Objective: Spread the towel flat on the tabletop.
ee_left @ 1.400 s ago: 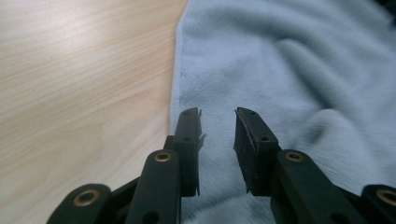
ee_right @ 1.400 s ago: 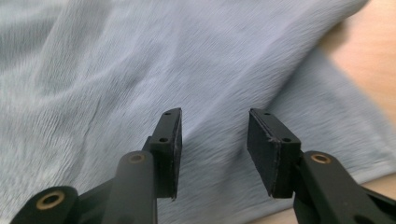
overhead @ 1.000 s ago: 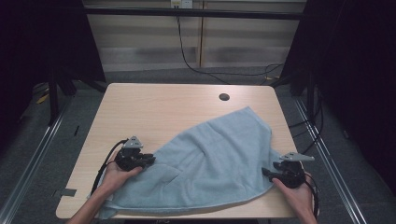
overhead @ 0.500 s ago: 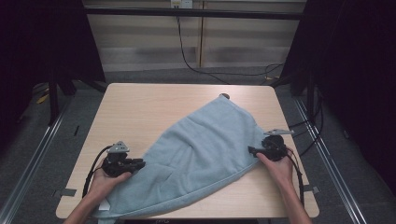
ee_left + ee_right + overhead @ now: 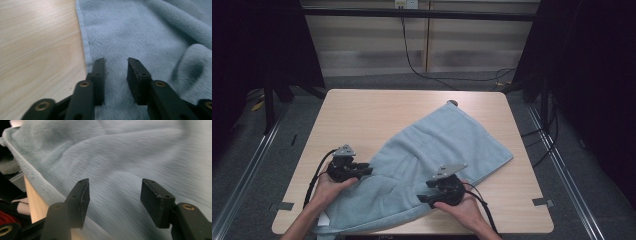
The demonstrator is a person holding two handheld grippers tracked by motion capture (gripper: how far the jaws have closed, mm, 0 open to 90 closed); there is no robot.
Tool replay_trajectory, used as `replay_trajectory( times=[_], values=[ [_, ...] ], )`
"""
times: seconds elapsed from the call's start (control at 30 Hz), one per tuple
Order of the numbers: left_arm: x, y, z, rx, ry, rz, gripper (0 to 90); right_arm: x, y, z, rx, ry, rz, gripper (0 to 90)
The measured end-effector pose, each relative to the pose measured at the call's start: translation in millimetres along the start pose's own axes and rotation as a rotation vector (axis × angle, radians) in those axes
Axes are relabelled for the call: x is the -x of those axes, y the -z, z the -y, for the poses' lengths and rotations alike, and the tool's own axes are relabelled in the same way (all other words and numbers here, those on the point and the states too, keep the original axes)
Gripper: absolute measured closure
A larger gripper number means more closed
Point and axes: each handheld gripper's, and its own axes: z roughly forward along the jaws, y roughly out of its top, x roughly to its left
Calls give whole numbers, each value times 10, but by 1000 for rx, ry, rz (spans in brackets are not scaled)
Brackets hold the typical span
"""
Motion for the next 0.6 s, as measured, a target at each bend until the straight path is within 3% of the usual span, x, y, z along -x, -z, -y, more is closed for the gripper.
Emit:
replay_trajectory(
  times=[0.1, 0.2, 0.23, 0.3, 0.33, 0.4, 0.43, 0.47, 0.6],
  values=[
    [29, -19, 3, -11, -32, -12, 598, -82, -236, -109, -1, 22, -43, 364],
    [55, -28, 5, -13, -64, -42, 613, -171, -389, -141, -28, 61, -35, 365],
    [80, -29, 0, -26, -102, -64, 613, -196, -420, -138, -34, 71, -20, 397],
    [131, -37, -1, -38, -139, -98, 623, -240, -441, -115, -42, 121, 73, 614],
    [146, -35, -6, -45, -135, -105, 631, -229, -432, -111, -39, 121, 89, 665],
    [133, -21, -11, -51, -147, -103, 742, -187, -394, -100, -40, 92, 108, 806],
    [114, -10, -13, -57, -144, -102, 797, -160, -362, -97, -49, 82, 126, 828],
    [92, -2, -9, -56, -117, -92, 839, -140, -338, -93, -55, 75, 127, 838],
    [1, 65, 5, -72, -74, -73, 869, -19, -151, 3, -56, 44, 132, 848]
  ],
)
